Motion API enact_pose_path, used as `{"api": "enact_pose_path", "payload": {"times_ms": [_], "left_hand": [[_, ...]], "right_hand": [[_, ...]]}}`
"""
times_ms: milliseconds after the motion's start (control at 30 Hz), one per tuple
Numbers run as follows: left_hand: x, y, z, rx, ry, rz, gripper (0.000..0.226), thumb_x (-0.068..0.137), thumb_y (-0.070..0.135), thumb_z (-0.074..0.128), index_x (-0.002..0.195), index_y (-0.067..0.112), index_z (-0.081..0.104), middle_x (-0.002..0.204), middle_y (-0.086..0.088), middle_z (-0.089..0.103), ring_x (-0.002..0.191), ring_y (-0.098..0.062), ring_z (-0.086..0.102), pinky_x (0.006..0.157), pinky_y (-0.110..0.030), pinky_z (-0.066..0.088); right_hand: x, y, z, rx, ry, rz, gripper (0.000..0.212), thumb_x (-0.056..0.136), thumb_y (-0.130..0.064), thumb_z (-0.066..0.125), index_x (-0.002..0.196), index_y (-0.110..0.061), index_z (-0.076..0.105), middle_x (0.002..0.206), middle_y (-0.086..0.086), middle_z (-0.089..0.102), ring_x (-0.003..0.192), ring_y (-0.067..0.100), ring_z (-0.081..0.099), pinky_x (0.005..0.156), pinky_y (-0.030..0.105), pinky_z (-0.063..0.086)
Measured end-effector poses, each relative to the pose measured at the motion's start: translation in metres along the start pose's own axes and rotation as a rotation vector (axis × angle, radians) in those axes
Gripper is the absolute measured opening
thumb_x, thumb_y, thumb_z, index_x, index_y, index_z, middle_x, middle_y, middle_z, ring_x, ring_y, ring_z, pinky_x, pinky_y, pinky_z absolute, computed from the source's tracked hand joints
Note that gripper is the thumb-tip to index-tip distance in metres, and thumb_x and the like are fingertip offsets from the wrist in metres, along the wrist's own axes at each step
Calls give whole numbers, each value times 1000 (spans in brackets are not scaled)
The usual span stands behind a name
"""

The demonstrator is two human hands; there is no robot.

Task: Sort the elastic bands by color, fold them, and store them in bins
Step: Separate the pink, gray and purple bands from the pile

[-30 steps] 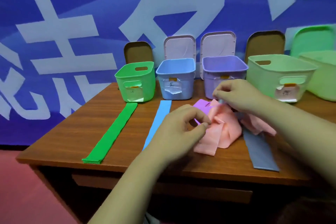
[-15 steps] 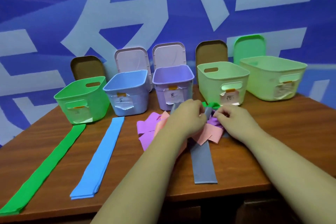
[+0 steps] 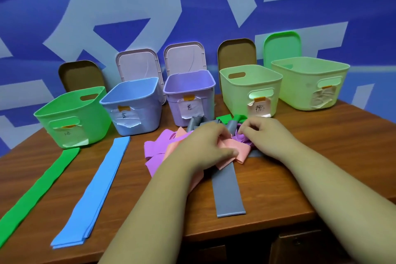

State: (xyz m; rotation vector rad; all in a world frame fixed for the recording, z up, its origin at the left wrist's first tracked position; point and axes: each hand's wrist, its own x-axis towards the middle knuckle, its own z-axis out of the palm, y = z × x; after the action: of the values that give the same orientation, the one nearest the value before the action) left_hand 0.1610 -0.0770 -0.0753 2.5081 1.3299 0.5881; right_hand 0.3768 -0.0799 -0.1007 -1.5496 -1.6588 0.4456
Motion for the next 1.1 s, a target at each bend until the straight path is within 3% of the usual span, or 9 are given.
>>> {"api": "enact_pose_path", "payload": {"times_ms": [167,300,367,467,600,733,900,1000,1100], "left_hand": [[2,-2,0,-22,49,22,48,80,47,87,122,28,71,113,6,60,105,-14,55,89,-32,46],[4,-2,-1,-110,96,30,38,80,40,88,114,32,73,111,8,61,101,-10,55,77,-16,39],[3,-1,-3,-203,149,21,32,83,33,87,112,32,74,112,9,65,100,-7,58,77,-7,39],[3,0,-5,-302,226,5,25,89,24,82,111,31,74,109,14,71,95,1,62,75,-6,42],[3,3,-5,-458,287,-14,21,92,18,77,109,30,74,101,20,73,87,10,63,73,-4,44],[3,9,-4,-555,290,-24,22,94,14,71,109,30,74,105,18,74,89,7,65,74,-6,47],[1,12,-1,-561,234,-79,37,86,5,61,111,31,71,100,15,74,65,3,60,57,-15,47],[0,13,2,-522,177,-82,42,84,4,57,113,32,70,94,14,71,73,-8,63,60,-23,48],[1,13,1,-570,200,-65,40,86,1,59,113,28,71,101,9,74,81,-8,66,64,-22,54]], "right_hand": [[-7,-8,-1,106,-95,-45,21,95,-25,66,82,-31,80,90,-18,73,85,0,66,78,26,49],[-12,-13,-5,183,-76,-70,18,95,-23,67,85,-29,81,93,-8,75,85,16,70,83,39,59],[-15,-15,-7,270,-104,-54,15,97,-21,68,89,-26,81,95,-4,76,90,22,72,82,37,61],[-20,-17,-8,256,-193,-73,17,98,-23,69,102,-33,81,107,-14,75,100,6,70,80,28,60],[-22,-20,-8,195,-254,-128,22,96,-26,73,113,-40,78,114,-19,73,109,-1,66,96,24,50],[-23,-21,-5,277,-271,-84,9,94,-26,77,102,-24,75,98,4,71,86,10,64,81,35,53],[-19,-17,-6,316,-199,-4,6,95,-20,72,93,-16,68,86,13,74,79,19,70,72,42,59],[-16,-15,-7,447,-112,35,7,95,-16,68,92,-13,63,82,17,71,72,31,69,69,52,58],[-11,-13,-10,448,7,-55,12,87,-20,69,86,-8,65,77,11,65,73,24,62,76,51,53]]}}
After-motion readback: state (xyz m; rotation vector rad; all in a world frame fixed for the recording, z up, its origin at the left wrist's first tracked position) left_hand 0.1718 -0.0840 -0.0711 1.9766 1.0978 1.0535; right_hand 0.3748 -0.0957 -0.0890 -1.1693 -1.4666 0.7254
